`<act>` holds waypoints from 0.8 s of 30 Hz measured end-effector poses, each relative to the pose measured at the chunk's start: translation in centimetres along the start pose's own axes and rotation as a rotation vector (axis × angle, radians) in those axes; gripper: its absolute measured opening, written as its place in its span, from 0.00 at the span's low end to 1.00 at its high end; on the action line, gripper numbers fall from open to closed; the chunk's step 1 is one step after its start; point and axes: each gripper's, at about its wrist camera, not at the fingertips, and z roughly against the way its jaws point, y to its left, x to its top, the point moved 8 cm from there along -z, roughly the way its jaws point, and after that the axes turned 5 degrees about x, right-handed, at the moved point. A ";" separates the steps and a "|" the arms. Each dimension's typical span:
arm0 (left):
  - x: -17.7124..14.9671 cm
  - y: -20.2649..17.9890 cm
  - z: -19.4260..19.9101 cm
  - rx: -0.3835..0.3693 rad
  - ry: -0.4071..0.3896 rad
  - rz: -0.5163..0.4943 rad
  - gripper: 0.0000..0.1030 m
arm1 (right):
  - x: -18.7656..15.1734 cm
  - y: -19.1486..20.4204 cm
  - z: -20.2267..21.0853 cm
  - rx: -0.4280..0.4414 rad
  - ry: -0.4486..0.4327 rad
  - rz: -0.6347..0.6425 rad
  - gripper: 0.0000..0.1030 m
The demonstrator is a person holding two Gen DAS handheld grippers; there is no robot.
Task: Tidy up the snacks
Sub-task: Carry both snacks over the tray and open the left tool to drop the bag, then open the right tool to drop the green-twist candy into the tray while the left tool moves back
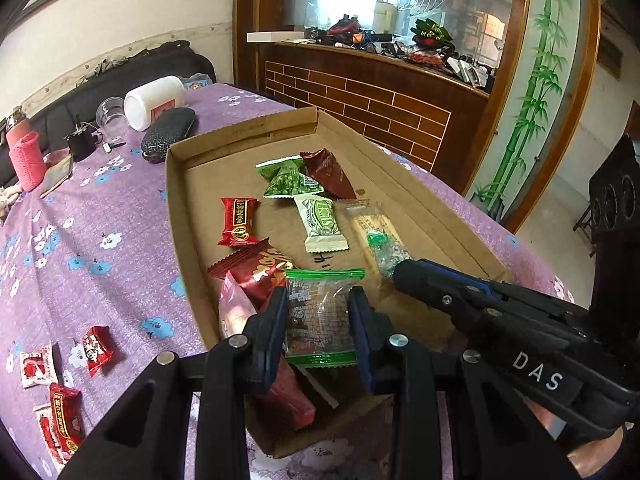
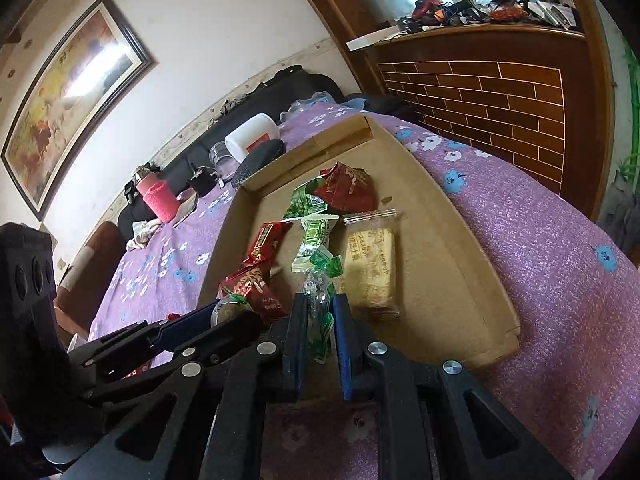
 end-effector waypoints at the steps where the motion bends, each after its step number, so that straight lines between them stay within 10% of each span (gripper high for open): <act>1: 0.0 0.0 0.0 -0.002 -0.001 0.002 0.29 | 0.0 0.0 0.1 -0.006 -0.007 0.001 0.15; 24: 0.1 0.8 2.6 -0.039 -0.011 0.054 0.40 | 0.6 -1.5 1.1 0.001 -0.065 -0.092 0.21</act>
